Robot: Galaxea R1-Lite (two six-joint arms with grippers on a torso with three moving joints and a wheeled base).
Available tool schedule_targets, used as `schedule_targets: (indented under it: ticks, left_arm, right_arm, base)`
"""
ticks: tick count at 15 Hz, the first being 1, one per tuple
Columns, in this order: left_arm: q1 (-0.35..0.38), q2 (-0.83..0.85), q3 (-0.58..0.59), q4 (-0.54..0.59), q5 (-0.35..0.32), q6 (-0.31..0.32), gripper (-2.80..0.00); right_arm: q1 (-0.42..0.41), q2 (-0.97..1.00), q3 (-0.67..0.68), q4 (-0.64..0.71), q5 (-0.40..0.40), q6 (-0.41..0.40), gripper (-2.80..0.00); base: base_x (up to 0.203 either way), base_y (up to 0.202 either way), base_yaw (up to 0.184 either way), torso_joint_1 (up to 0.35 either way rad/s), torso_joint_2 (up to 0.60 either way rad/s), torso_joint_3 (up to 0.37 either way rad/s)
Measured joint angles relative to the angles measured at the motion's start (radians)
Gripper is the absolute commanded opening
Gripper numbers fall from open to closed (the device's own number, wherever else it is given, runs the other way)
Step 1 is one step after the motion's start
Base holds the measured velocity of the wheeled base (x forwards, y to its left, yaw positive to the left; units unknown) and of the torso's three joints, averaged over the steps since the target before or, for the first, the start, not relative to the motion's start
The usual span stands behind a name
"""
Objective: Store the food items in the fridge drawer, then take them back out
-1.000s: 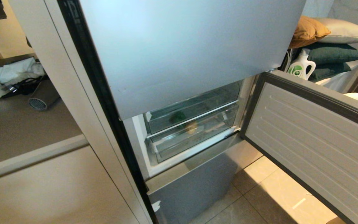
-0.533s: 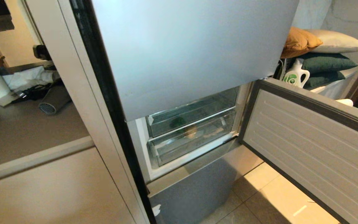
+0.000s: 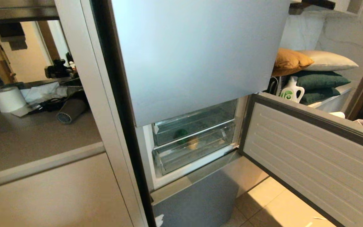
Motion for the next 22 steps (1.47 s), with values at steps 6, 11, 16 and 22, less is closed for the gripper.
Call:
schedule_targets:
  ticks: [6, 11, 16, 22]
  left_arm:
    - [0.000, 0.000, 0.000, 0.000, 0.000, 0.000, -2.80]
    - [0.000, 0.000, 0.000, 0.000, 0.000, 0.000, -2.80]
    - [0.000, 0.000, 0.000, 0.000, 0.001, 0.000, -2.80]
    - [0.000, 0.000, 0.000, 0.000, 0.001, 0.000, -2.80]
  right_arm:
    - [0.000, 0.000, 0.000, 0.000, 0.000, 0.000, -2.80]
    - [0.000, 0.000, 0.000, 0.002, -0.001, -0.002, -2.80]
    - [0.000, 0.002, -0.003, 0.007, -0.002, -0.003, -2.80]
    - [-0.001, 0.001, -0.003, 0.007, -0.002, 0.007, -2.80]
  base:
    - [0.000, 0.000, 0.000, 0.000, 0.00, 0.141]
    - [0.000, 0.000, 0.000, 0.000, 0.00, 0.000]
    - [0.000, 0.000, 0.000, 0.000, 0.00, 0.000]
    - [0.000, 0.000, 0.000, 0.000, 0.00, 0.000]
